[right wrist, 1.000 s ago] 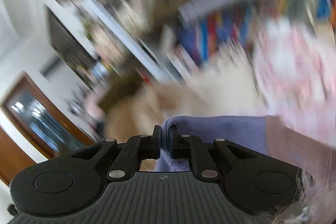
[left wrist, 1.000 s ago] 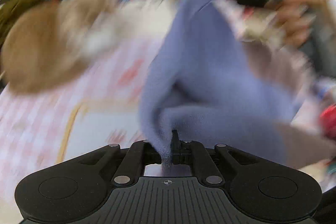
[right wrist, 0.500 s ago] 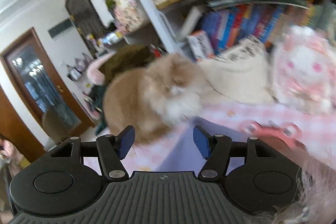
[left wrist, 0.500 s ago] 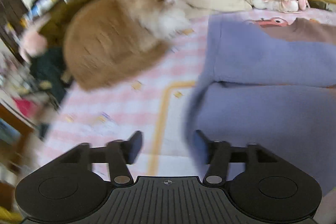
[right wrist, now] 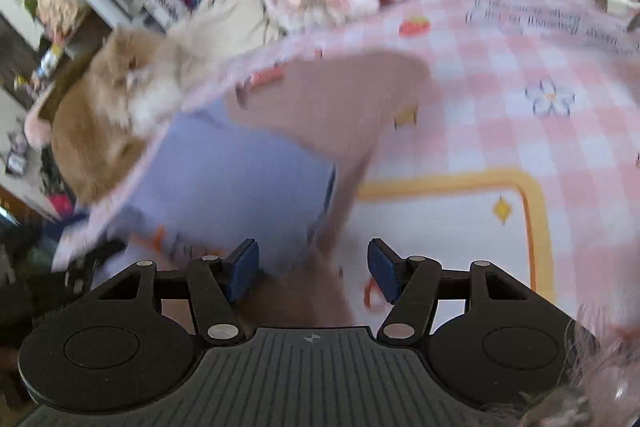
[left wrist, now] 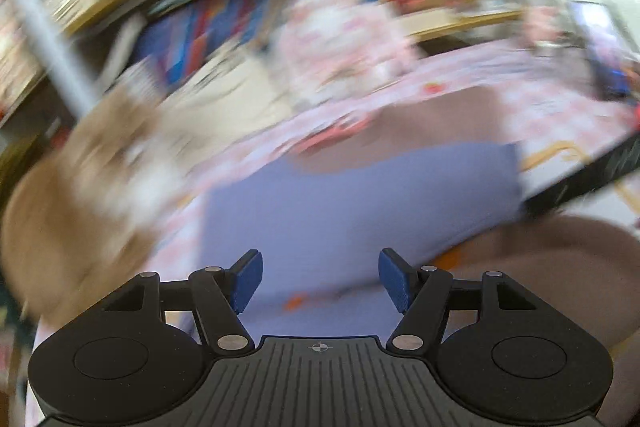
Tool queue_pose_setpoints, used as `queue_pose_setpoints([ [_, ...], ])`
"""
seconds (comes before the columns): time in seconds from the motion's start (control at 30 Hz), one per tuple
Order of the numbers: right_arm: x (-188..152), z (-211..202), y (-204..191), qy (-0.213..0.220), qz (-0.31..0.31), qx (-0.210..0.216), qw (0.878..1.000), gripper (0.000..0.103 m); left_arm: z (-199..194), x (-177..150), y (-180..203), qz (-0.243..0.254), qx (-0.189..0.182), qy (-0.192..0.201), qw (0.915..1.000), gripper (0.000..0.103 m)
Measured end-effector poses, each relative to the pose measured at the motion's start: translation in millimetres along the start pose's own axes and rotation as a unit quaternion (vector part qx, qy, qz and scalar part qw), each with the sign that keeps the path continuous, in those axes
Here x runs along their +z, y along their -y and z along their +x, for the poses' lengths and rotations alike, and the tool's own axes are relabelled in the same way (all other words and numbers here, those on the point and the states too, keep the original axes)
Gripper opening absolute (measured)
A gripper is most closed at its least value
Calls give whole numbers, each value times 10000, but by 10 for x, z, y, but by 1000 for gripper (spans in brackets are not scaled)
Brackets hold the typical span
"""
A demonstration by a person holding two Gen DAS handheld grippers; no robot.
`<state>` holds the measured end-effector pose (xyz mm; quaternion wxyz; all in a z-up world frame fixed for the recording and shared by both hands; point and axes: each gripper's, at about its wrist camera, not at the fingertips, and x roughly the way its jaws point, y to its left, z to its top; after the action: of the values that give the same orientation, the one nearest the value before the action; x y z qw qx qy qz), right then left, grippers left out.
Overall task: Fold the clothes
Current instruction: 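Lower the sweater onto the bed with both grippers and release the left gripper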
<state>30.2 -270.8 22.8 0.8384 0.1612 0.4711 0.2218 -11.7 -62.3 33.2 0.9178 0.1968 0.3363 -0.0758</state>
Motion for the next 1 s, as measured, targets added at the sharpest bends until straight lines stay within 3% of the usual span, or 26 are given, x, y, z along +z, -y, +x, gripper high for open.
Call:
queue_pose_setpoints([
  [0.17,-163,43,-38,-371,-398,-88,9985,53,96,254,563,965,-740,310,9921,64],
  [0.27,-218,10,-1,-474,-550,-175,9972,30,171,325,790,1414,-992,289,9846,62],
  [0.3,-231,-9,10,-496,-604,-167,9968,28,206,337,841,1519,-1055,226,9825,61],
  [0.37,-263,-40,40,-556,-659,-111,9962,21,298,336,939,1702,-1064,50,9796,61],
  [0.5,-306,-99,101,-599,-670,-15,9960,16,372,204,1138,2432,-938,-139,9653,61],
  [0.63,-311,-100,104,-621,-749,8,9952,15,368,98,1312,2953,-639,61,9532,60],
  [0.67,-306,-95,98,-626,-767,2,9951,15,366,85,1348,3064,-544,163,9502,53],
  [0.7,-301,-91,94,-630,-777,0,9950,15,364,73,1383,3173,-449,265,9469,36],
  [0.77,-291,-82,86,-637,-790,-6,9948,15,370,72,1424,3289,-350,375,9430,15],
  [0.8,-286,-77,81,-642,-799,-12,9947,15,332,99,1393,3198,-412,457,9455,6],
  [0.83,-281,-73,75,-645,-805,-20,9947,15,278,171,1314,2920,-480,555,9536,6],
  [0.93,-272,-60,53,-642,-796,-51,9947,15,81,431,724,1284,-394,798,9877,6],
  [0.97,-272,-53,44,-637,-784,-63,9949,15,9,475,381,578,-209,874,9943,6],
  [1.0,-272,-47,32,-630,-777,-78,9950,15,-64,518,39,-129,-22,945,9954,6],
])
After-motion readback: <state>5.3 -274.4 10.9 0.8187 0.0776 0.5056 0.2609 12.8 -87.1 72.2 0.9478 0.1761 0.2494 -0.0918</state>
